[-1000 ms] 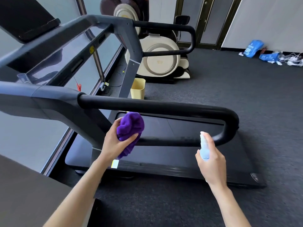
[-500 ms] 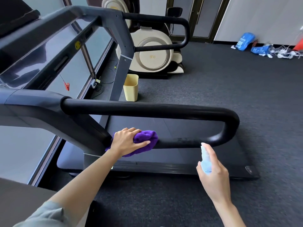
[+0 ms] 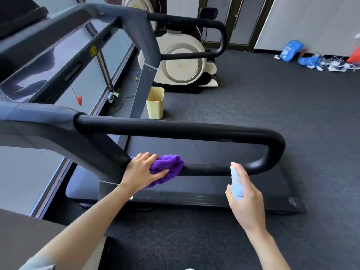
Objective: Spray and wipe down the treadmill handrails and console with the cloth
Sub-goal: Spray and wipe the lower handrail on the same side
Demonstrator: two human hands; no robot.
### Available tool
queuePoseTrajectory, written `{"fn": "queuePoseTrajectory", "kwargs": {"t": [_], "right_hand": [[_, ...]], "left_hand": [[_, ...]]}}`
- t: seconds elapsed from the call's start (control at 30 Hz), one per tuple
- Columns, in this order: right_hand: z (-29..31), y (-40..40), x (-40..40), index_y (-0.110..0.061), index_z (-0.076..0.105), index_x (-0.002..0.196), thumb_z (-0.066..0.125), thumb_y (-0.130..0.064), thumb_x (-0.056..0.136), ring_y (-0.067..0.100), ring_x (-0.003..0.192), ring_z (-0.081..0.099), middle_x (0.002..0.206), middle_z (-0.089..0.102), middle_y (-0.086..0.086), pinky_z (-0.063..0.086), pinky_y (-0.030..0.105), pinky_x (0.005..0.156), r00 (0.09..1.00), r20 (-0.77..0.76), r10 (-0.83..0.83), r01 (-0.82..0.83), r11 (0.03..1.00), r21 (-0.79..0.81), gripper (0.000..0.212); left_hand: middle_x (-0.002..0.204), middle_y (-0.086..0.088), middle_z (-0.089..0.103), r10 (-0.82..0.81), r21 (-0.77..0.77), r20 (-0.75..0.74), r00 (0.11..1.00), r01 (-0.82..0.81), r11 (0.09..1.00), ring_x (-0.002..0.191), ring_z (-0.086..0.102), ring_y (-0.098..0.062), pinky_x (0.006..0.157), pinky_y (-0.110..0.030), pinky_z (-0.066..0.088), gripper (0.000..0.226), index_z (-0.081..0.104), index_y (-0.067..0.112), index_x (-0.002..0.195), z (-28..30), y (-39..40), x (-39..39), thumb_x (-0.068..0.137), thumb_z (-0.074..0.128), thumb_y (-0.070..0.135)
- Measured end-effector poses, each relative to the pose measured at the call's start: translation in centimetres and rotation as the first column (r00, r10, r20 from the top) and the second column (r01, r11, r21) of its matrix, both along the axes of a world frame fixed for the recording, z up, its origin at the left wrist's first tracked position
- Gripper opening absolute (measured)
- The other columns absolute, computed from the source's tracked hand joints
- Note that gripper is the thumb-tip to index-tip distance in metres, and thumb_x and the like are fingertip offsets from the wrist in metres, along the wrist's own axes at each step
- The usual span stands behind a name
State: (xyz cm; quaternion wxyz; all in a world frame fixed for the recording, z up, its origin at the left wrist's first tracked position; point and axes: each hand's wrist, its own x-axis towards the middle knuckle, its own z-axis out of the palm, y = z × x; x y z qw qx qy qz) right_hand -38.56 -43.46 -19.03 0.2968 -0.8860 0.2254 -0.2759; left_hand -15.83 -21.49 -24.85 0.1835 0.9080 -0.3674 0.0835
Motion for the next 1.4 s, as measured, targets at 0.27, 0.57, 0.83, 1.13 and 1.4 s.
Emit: {"fn": "queuePoseTrajectory", "kwargs": {"t": [0.27, 0.57, 0.83, 1.13, 1.4], "right_hand": [[-0.9, -1.1, -0.9, -0.017, 0.054, 0.136, 0.072, 0.01, 0.074, 0.022, 0.102, 0.067, 0.125, 0.066, -0.003, 0.043, 0.017, 0.084, 0.999, 0.02, -0.042, 0.043, 0.999, -0.016, 0.07], [-0.4, -3.2, -1.1, -0.028, 0.047, 0.139, 0.067, 0.004, 0.079, 0.028, 0.093, 0.066, 0.117, 0.069, -0.001, 0.055, 0.041, 0.074, 0.998, -0.029, -0.058, 0.059, 0.998, 0.018, 0.07], [-0.5, -3.5, -0.5, -0.037, 0.042, 0.138, 0.063, 0.002, 0.081, 0.029, 0.089, 0.065, 0.117, 0.068, -0.003, 0.055, 0.042, 0.073, 0.998, -0.058, -0.001, 0.004, 0.999, 0.053, 0.072], [-0.9, -6.7, -4.7, -0.02, 0.05, 0.138, 0.069, 0.01, 0.077, 0.014, 0.107, 0.06, 0.122, 0.058, -0.017, 0.043, 0.017, 0.084, 0.992, 0.039, -0.121, 0.12, 0.992, 0.024, 0.07], [-0.8, -7.6, -6.1, -0.02, 0.048, 0.138, 0.07, 0.009, 0.077, 0.017, 0.113, 0.061, 0.131, 0.059, -0.009, 0.04, 0.015, 0.092, 0.985, 0.065, -0.161, 0.162, 0.987, -0.008, 0.072]], "left_hand": [[0.081, 0.007, 0.067, 0.175, -0.137, 0.042, 0.984, -0.168, 0.976, 0.074, 0.062, -0.023, 0.062, -0.032, 0.044, 0.044, 0.067, 0.022, 0.082, -0.1, -5.6, -2.6, 0.082, 0.046, 0.061], [0.091, 0.008, 0.064, -0.04, -0.071, -0.13, 0.991, 0.031, 0.997, 0.086, 0.059, -0.017, 0.066, -0.027, 0.034, 0.041, 0.065, 0.028, 0.097, 2.4, -14.3, -6.0, 0.086, 0.05, 0.064], [0.079, 0.005, 0.061, 0.146, -0.057, -0.138, 0.98, -0.155, 0.986, 0.084, 0.059, -0.022, 0.066, -0.032, 0.039, 0.058, 0.062, 0.024, 0.081, 1.6, -4.7, -1.8, 0.077, 0.032, 0.074], [0.085, 0.007, 0.066, 0.032, -0.123, -0.04, 0.999, -0.037, 0.992, 0.075, 0.058, -0.019, 0.063, -0.028, 0.031, 0.045, 0.066, 0.026, 0.088, 2.4, -18.2, -8.6, 0.085, 0.043, 0.064], [0.085, 0.001, 0.059, -0.093, -0.096, -0.107, 0.99, 0.083, 0.992, 0.08, 0.056, -0.023, 0.064, -0.031, 0.033, 0.036, 0.062, 0.02, 0.091, 3.5, -21.4, -9.9, 0.087, 0.047, 0.053]]}}
